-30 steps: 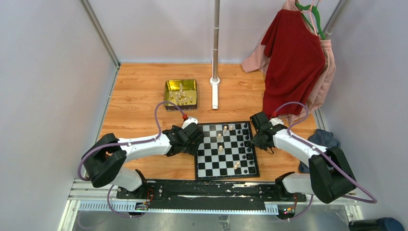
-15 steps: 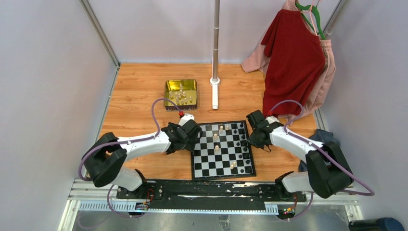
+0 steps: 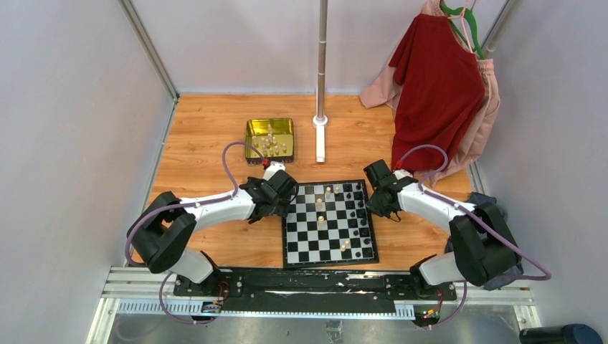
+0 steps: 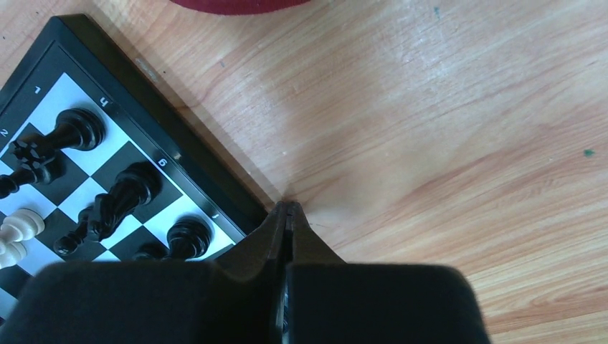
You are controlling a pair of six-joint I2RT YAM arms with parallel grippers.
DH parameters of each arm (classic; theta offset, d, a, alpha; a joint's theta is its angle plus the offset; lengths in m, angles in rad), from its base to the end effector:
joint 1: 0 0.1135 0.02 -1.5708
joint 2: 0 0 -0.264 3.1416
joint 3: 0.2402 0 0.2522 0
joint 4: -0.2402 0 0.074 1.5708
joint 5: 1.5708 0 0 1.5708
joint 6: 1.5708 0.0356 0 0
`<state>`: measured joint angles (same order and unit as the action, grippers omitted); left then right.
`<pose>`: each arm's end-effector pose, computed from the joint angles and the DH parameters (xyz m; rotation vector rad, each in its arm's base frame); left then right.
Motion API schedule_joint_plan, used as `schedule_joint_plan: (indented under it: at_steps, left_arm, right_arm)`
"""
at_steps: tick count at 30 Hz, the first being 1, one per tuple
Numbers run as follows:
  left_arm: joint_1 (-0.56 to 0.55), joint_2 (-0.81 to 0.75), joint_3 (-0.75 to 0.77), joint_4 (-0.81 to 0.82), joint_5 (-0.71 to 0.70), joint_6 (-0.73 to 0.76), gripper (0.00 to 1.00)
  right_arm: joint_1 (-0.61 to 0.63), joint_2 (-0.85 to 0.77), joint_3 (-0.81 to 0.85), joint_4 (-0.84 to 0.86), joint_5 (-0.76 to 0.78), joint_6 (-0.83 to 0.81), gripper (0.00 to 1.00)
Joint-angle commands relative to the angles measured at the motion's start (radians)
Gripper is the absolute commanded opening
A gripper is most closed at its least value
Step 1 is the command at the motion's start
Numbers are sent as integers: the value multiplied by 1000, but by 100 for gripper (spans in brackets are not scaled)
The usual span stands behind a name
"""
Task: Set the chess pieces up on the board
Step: Move the chessboard to the center of the board.
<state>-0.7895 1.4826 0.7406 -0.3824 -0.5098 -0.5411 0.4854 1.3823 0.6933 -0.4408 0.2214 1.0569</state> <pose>0.1977 -0.1747 0.1604 0.1617 2.4790 0.1609 0.2196 0.1070 0.1651 0.8155 2.5399 0.2040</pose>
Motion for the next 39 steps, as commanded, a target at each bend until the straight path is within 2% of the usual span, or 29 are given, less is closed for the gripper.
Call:
schedule_joint_plan:
  at_steps: [1,23,39]
  left_arm:
    - [29,23,5,97,65,-7,100]
    - [86,135,143,126,110,67,100]
    - [104,192,235,174,197,99,100]
  right_arm:
    - [28,50,10,23,-66,18,0]
    - [28,176,104,60,-96,-1,0]
    - [28,254,182,90,-145,-28,0]
